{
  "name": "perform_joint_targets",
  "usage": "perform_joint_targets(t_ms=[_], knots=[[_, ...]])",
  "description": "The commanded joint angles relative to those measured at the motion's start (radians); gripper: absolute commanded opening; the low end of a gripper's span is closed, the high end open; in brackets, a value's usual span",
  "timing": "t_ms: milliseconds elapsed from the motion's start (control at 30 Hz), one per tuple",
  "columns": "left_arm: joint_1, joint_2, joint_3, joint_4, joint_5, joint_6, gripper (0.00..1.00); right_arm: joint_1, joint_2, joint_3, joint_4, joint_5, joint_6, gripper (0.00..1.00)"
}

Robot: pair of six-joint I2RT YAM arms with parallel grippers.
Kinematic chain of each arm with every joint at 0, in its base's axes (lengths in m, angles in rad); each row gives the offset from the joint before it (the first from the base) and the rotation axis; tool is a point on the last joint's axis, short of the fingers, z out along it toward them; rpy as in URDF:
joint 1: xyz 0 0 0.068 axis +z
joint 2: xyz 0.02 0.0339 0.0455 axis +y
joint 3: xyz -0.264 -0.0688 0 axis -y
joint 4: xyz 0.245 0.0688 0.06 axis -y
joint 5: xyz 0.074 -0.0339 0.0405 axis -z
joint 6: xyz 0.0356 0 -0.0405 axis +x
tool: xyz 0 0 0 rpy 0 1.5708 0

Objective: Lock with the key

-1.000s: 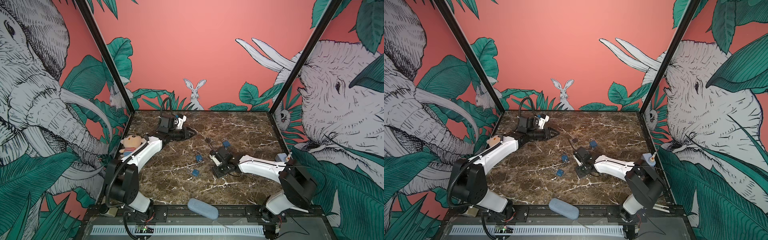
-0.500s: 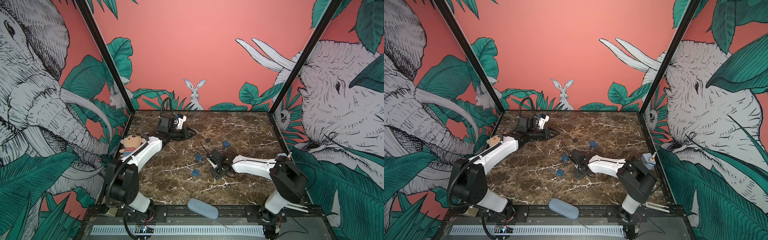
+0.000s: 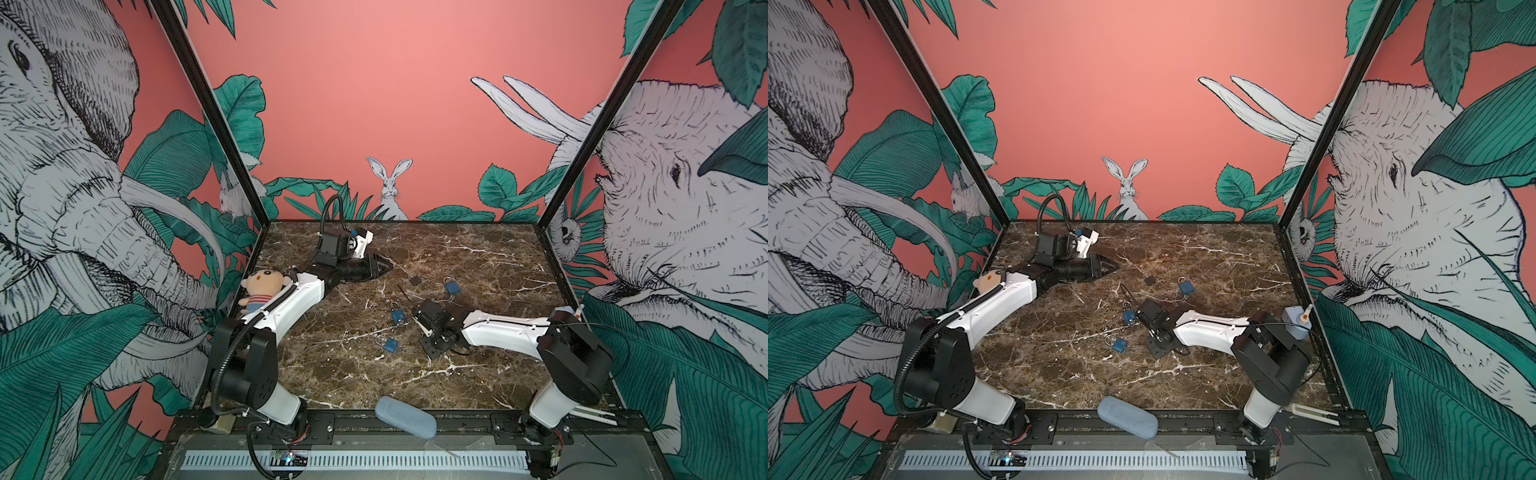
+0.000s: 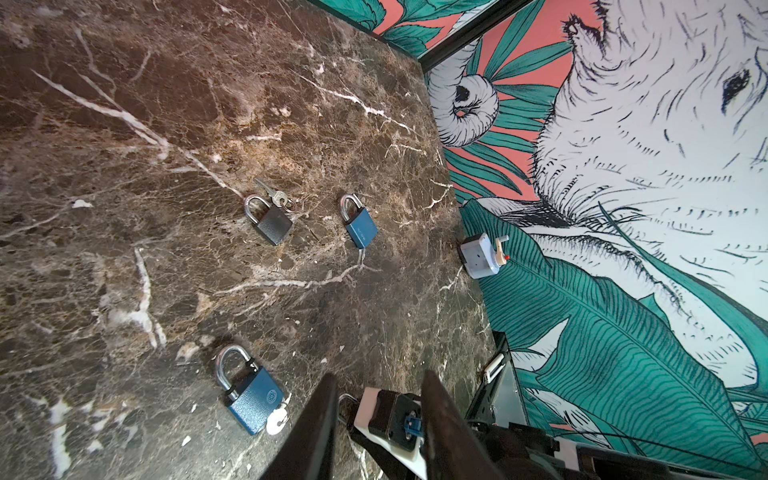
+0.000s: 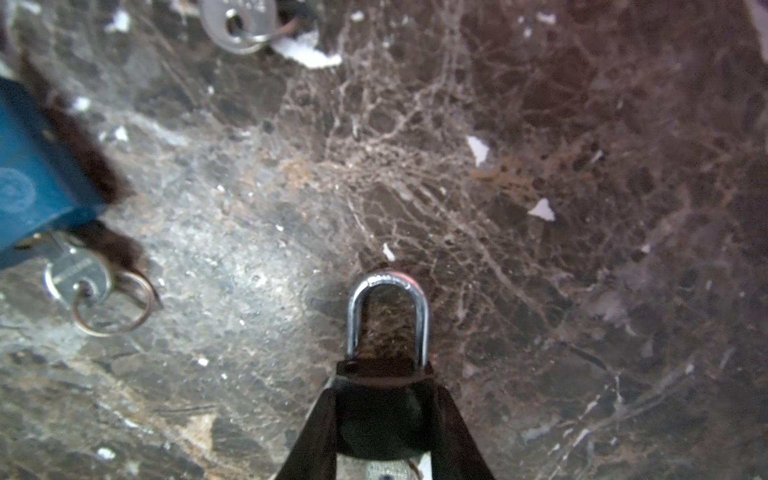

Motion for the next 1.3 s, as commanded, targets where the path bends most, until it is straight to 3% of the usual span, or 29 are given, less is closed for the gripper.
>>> perform_joint_targets(t_ms=[0, 233, 500, 1267], knots=[[0.002, -0.008, -0.014, 0.009, 0.014, 0.011, 0.35, 0.006, 0.031, -0.003, -0.011, 0.045, -0.004, 0.18], [0.002, -0.016, -0.013, 0.01, 0.026, 0.011, 0.33, 0.004, -0.055, 0.013, -0.005, 0.044, 0.002, 0.1], [-0.001, -0.033, -0.039, 0.095, 0.13, -0.021, 0.32, 0.001, -0.148, 0.078, -0.027, -0.007, -0.016, 0.09], [-0.086, -0.024, -0.057, -0.016, 0.295, 0.049, 0.37, -0.053, -0.242, 0.24, -0.022, -0.137, -0.012, 0.07]])
